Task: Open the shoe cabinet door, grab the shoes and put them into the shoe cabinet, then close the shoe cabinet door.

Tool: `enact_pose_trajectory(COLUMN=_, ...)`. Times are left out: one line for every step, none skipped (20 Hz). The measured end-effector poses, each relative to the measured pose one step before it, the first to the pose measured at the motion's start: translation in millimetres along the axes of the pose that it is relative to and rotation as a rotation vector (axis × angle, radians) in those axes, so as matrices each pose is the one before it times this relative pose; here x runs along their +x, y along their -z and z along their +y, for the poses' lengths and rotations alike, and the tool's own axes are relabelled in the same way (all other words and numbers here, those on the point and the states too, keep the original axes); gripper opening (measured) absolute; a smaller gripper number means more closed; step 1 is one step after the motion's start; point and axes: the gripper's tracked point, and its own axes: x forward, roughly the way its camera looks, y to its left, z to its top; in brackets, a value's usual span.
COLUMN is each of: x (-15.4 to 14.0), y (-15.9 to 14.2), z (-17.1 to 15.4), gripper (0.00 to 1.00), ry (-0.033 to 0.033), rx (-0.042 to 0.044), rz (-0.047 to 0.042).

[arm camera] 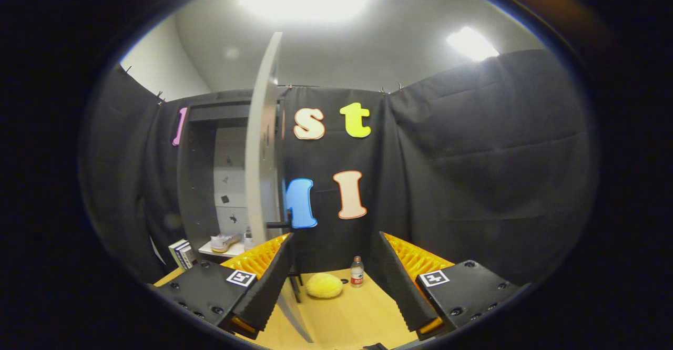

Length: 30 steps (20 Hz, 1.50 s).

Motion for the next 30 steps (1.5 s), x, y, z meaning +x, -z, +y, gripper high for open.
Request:
enact_pose_trajectory(x=10.30, y=5.08, z=-10.26, gripper=0.97, ry=0.01064, rx=-0.00512, rz=0.00396)
enact_pose_trajectory(x=12.07, y=6.01, z=-10.18, gripper=0.97, ry=0.00491, rx=-0.00104, rz=0.01244)
enact_pose_trajectory(x=11.59, y=5.28, z=-6.52, gripper=0.97, ry=-0.00594, rx=0.00742, rz=0.01271)
enact_pose_trajectory(x=13.23, y=4.75, z=-2.40, gripper=0.97, ry=-0.01754, rx=0.01414, rz=0.01198)
enact_pose_trajectory(x=11.12, y=4.33, z=0.11, gripper=0.97, ry=-0.02499, rx=0.01561, rz=0.00832)
enact_pose_trajectory(x=11.23, y=3.68, z=0.11, gripper=0.97, ry=-0.02821, rx=0.01158, rz=0.01103)
enact_pose_trajectory(x=9.36, y=6.14, z=3.16, gripper=0.97, ry=-0.03638, rx=0.00799, rz=0.01229)
enact_pose_trajectory(x=10.05, y=6.71, z=3.63, gripper=0.97, ry=-0.03946, rx=0.00090, rz=0.01262)
enact_pose_trajectory(x=8.00, y=6.86, z=2.62, gripper=0.97, ry=-0.03227, rx=-0.00184, rz=0.01336)
enact_pose_trajectory(x=9.82, y=5.56, z=5.56, gripper=0.97, ry=-0.03865, rx=-0.00145, rz=0.01458)
enact_pose_trajectory(x=9.93, y=6.32, z=6.06, gripper=0.97, ry=-0.03419, rx=0.00017, rz=0.01670)
enact_pose_trajectory(x=7.64, y=5.03, z=2.97, gripper=0.97, ry=-0.02826, rx=-0.00820, rz=0.01354)
enact_pose_trajectory(x=6.29, y=5.33, z=1.98, gripper=0.97, ry=-0.02230, rx=-0.01213, rz=0.01983)
enact_pose_trajectory(x=5.10, y=5.23, z=4.25, gripper=0.97, ry=-0.02659, rx=-0.00540, rz=0.02112)
enact_pose_trajectory(x=2.49, y=1.04, z=5.82, gripper=0.97, ry=-0.02243, rx=0.00111, rz=0.01160)
enact_pose_trajectory(x=0.97, y=0.84, z=5.58, gripper=0.97, ry=-0.01977, rx=0.00186, rz=0.00385)
enact_pose_trajectory(x=-1.25, y=1.60, z=6.63, gripper=0.97, ry=-0.01282, rx=0.00120, rz=0.00581)
enact_pose_trajectory(x=-1.67, y=1.90, z=8.32, gripper=0.97, ry=-0.01363, rx=0.00380, rz=0.00463)
enact_pose_trajectory(x=0.20, y=2.01, z=5.51, gripper=0.97, ry=0.01546, rx=-0.00218, rz=0.00331)
enact_pose_trajectory(x=-1.96, y=-2.04, z=1.65, gripper=0.95, ry=0.01774, rx=-0.00765, rz=-0.01763)
enact_pose_trajectory(x=-2.28, y=-4.54, z=0.16, gripper=0.92, ry=0.01480, rx=-0.01768, rz=-0.01032)
enact_pose_trajectory(x=0.08, y=-2.21, z=1.06, gripper=0.92, ry=0.01878, rx=-0.01711, rz=-0.00280)
enact_pose_trajectory(x=-2.58, y=-0.11, z=3.49, gripper=0.92, ry=0.01813, rx=-0.01383, rz=0.00231)
enact_pose_trajectory(x=-2.05, y=-2.59, z=4.68, gripper=0.92, ry=0.02025, rx=0.00223, rz=-0.00391)
enact_pose_trajectory(x=-2.88, y=-3.65, z=9.21, gripper=0.92, ry=0.01117, rx=0.00917, rz=-0.01104)
enact_pose_trajectory(x=-5.09, y=-2.75, z=9.93, gripper=0.93, ry=0.01216, rx=0.01406, rz=-0.00615)
enact_pose_trajectory(x=-5.94, y=1.26, z=9.47, gripper=0.93, ry=0.01474, rx=0.01163, rz=0.00196)
enact_pose_trajectory(x=-2.50, y=1.95, z=10.11, gripper=0.93, ry=0.01022, rx=0.00776, rz=0.00552)
enact_pose_trajectory(x=-0.03, y=2.02, z=11.54, gripper=0.94, ry=0.00939, rx=0.01557, rz=0.00615)
enact_pose_trajectory(x=-0.94, y=1.85, z=13.04, gripper=0.94, ry=0.00652, rx=0.01919, rz=0.00250)
